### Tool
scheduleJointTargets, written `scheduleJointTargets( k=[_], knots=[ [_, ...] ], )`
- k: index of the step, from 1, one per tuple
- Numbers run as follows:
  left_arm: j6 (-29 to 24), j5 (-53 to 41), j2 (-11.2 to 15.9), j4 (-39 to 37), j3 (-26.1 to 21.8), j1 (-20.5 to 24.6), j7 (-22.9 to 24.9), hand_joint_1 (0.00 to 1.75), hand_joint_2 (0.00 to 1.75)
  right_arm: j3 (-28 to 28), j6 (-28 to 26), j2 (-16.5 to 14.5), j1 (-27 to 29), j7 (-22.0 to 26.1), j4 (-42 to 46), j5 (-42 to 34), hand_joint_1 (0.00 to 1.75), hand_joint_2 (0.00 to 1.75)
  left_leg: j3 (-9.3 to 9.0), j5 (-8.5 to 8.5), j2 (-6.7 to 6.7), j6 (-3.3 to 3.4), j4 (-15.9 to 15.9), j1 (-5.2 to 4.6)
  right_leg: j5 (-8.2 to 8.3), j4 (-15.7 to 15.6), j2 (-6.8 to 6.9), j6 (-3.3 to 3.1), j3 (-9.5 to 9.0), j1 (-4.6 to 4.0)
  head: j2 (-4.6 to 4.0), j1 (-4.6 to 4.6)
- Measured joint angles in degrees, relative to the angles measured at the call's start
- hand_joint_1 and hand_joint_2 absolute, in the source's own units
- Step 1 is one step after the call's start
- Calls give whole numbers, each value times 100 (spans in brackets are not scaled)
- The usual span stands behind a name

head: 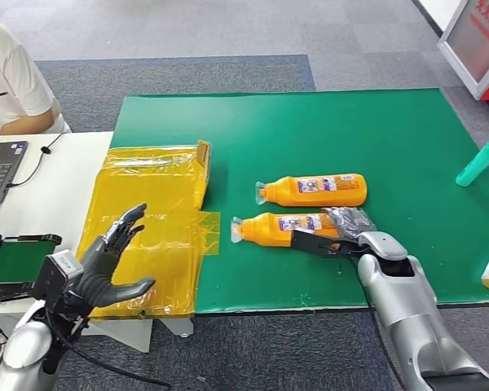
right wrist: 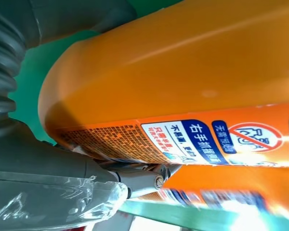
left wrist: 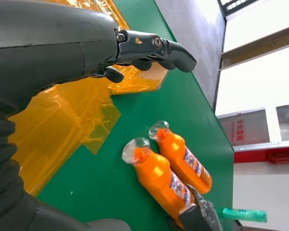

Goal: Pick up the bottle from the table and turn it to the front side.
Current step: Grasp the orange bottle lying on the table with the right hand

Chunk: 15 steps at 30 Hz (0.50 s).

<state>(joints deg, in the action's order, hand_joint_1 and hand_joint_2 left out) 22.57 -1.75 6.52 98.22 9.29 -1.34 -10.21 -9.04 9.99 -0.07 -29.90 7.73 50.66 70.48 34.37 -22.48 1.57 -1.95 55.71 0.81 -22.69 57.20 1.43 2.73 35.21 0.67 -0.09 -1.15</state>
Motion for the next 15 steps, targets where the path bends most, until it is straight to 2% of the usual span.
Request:
scheduleJointTargets(
  k=[5,10,15],
  knots=[
    [-99,-42,-15,139,-77,-93,53,0,175,161,234,-247,505,239,953,-1700,175,175,0,0,0,0,0,0,-1,0,0,-1,2,0,1,1],
    [-470,-1145,-175,367,-180,-123,-147,0,175,222,513,-587,1118,172,2297,-3667,175,175,5,-1,0,-1,0,1,-5,0,0,1,6,-1,1,1],
    [-373,-915,-350,519,-298,-144,-123,0,175,158,658,-825,1598,120,3424,-4851,175,175,6,-3,-1,0,0,0,-6,0,0,2,5,0,1,1]
  ],
)
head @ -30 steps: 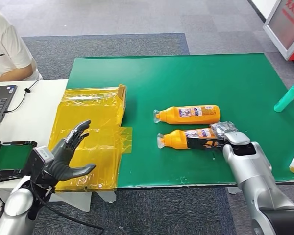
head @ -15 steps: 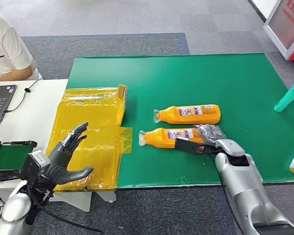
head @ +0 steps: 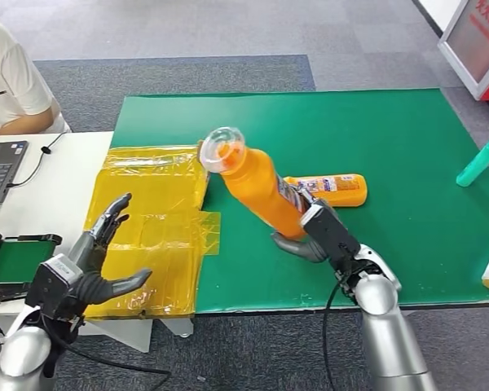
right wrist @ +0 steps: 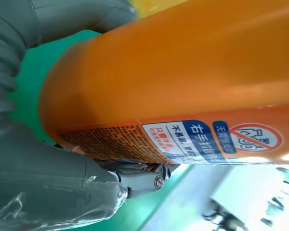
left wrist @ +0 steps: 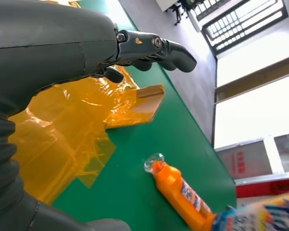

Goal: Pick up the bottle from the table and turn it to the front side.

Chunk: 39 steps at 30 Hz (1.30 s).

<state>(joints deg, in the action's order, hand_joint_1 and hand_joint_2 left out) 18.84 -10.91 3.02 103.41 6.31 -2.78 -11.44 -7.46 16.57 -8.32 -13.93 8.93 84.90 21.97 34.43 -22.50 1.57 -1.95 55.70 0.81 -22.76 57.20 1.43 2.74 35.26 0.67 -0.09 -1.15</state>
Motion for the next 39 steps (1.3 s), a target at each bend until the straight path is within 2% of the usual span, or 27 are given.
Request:
scheduleJointTargets(
  k=[5,11,15,20,29,37,38,39],
  knots=[
    [119,566,-205,68,-122,32,202,0,175,-294,7,-150,340,2,772,-632,175,175,-1,-2,0,0,0,0,0,0,0,0,2,0,-1,0],
    [248,1436,-530,79,-100,199,536,0,175,-855,-231,-226,537,108,1129,-655,175,175,-1,0,0,-1,0,0,1,0,0,0,2,0,0,0],
    [329,1859,-718,77,179,403,676,0,175,-1221,-549,-271,550,115,1102,-564,175,175,-1,1,0,0,0,0,2,0,0,0,1,0,0,-1],
    [347,1982,-825,73,740,626,744,0,175,-1476,-783,-303,502,81,879,-487,175,175,0,1,0,0,0,0,2,-1,0,0,1,0,0,0],
    [166,800,-859,15,1725,951,842,0,175,-1697,-886,-350,270,-43,423,-189,175,175,0,1,0,0,0,0,2,0,0,0,2,0,-1,-1],
    [-240,-546,-879,10,2087,1282,725,0,175,-1771,-938,-361,160,-163,334,-189,175,175,-1,2,0,0,0,0,2,0,0,0,2,0,-1,-1],
    [-280,-662,-879,10,2122,1310,715,9,175,-1769,-939,-361,150,-167,331,-194,175,175,-1,2,0,0,0,0,2,0,0,0,2,0,-1,-1],
    [-311,-755,-880,10,2152,1332,713,52,175,-1767,-940,-360,140,-170,331,-194,175,175,-1,2,0,0,0,0,2,0,0,0,2,0,-1,-1]
  ],
)
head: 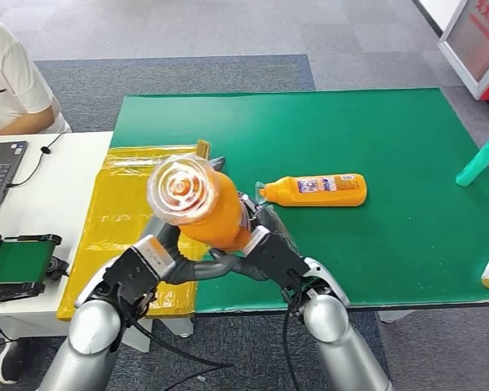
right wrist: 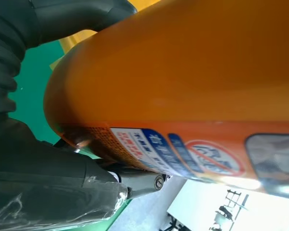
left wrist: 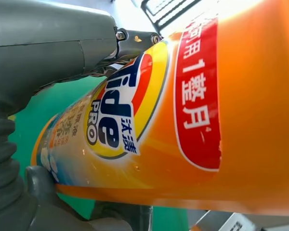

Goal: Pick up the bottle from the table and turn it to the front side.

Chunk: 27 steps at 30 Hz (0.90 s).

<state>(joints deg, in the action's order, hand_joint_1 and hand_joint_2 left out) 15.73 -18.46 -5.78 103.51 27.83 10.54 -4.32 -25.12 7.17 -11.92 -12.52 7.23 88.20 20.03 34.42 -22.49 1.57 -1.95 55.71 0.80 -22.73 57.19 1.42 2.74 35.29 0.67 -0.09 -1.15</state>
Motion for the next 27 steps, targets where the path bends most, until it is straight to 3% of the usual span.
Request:
scheduleJointTargets(
  k=[2,3,15,19,24,27],
  knots=[
    [-44,-157,-2,0,44,28,14,139,175,9,-1,1,-12,-4,3,20,175,175,0,0,0,0,0,0,0,0,0,0,0,0,1,0],
    [-63,-219,-5,0,56,36,24,175,175,13,-2,1,-16,-8,10,40,175,175,0,0,0,0,0,0,0,0,0,0,0,0,1,1],
    [-210,-505,-81,17,63,97,33,175,175,59,-16,1,-24,-84,150,104,175,175,1,0,0,0,0,0,0,0,0,0,1,0,1,0],
    [-354,-722,-105,40,55,89,-33,175,175,81,-38,-1,-16,-124,176,26,2,175,1,0,0,0,0,0,0,0,0,0,1,0,1,1],
    [-769,-1443,-224,206,-9,39,-111,175,175,209,-133,-17,15,-216,270,-190,0,175,2,0,0,0,0,0,0,0,0,0,1,0,1,0],
    [-1337,-2502,-330,408,-254,22,-116,175,175,415,-196,-34,95,-257,434,-298,0,175,2,0,0,0,0,0,0,0,0,0,1,0,0,1]
  ],
)
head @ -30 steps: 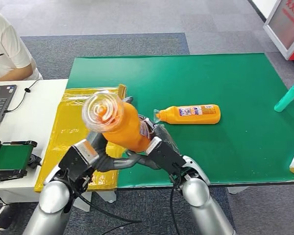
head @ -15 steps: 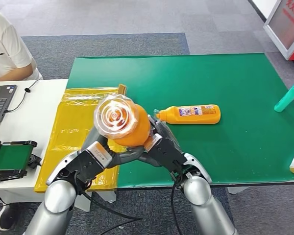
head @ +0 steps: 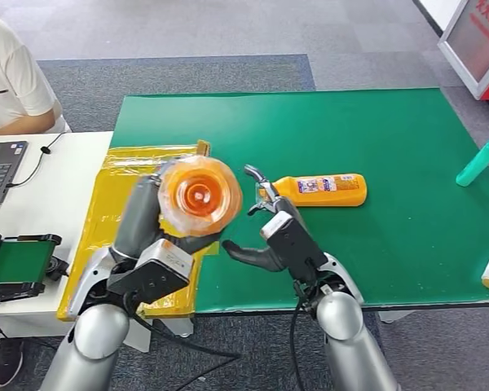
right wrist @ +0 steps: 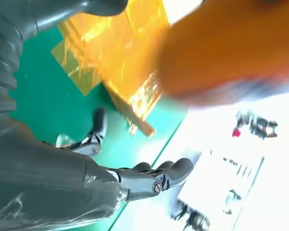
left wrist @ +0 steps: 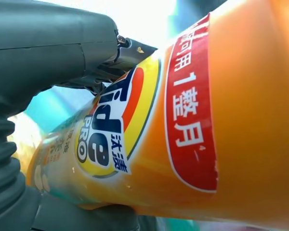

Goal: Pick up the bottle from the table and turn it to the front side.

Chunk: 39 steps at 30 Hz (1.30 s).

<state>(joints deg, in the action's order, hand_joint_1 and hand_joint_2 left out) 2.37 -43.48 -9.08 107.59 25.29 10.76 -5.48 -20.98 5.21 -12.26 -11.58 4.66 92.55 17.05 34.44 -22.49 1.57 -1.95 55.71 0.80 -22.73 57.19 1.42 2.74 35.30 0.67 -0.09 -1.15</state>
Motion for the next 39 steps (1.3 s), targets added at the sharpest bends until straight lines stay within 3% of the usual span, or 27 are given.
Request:
scheduleJointTargets(
  k=[3,8,12,16,19,23,27,33,39],
  knots=[
    [-421,-807,-112,166,-336,-7,-1,175,175,199,-24,-27,87,-13,240,-17,0,175,0,0,0,0,0,0,0,0,0,0,0,0,0,0],
    [-646,-1720,-219,416,-1006,-22,-55,175,175,474,-5,-47,247,7,905,-46,0,175,0,1,0,0,0,0,0,0,0,0,0,0,-1,-1],
    [-1025,-3083,-190,590,-1499,-44,-249,175,175,635,112,-47,360,27,1518,-55,0,175,0,0,0,0,0,0,-1,0,0,0,0,0,0,-1],
    [-1280,-3692,120,585,-1953,-62,-317,175,175,753,234,-30,442,-45,2032,106,0,175,-1,-1,0,-2,0,0,-1,0,-1,0,3,0,0,1],
    [-1223,-3830,497,407,-2205,-67,-433,175,175,850,340,16,488,-85,2322,94,0,175,-1,0,0,-3,0,1,-2,0,-1,-1,5,-1,0,1],
    [-1002,-4017,1079,-152,-2352,-48,-516,175,175,960,513,86,522,-91,2618,-38,0,175,-2,2,1,-5,0,2,0,0,-2,-3,6,-2,0,-1],
    [-835,-4196,1496,-815,-2370,-10,-473,175,175,985,662,143,597,-65,2776,-171,0,175,-1,3,1,-3,0,1,1,0,-2,-3,4,-1,0,0],
    [-702,-4381,1828,-1766,-2355,14,-344,175,175,983,743,220,774,56,2829,-323,0,175,0,2,1,-4,0,1,0,0,-1,-3,6,-1,0,1],
    [-614,-4467,1872,-2513,-2342,41,-151,175,175,980,743,259,892,214,2829,-442,0,175,1,1,1,-5,0,1,0,0,-2,-3,9,-1,0,1]
  ],
)
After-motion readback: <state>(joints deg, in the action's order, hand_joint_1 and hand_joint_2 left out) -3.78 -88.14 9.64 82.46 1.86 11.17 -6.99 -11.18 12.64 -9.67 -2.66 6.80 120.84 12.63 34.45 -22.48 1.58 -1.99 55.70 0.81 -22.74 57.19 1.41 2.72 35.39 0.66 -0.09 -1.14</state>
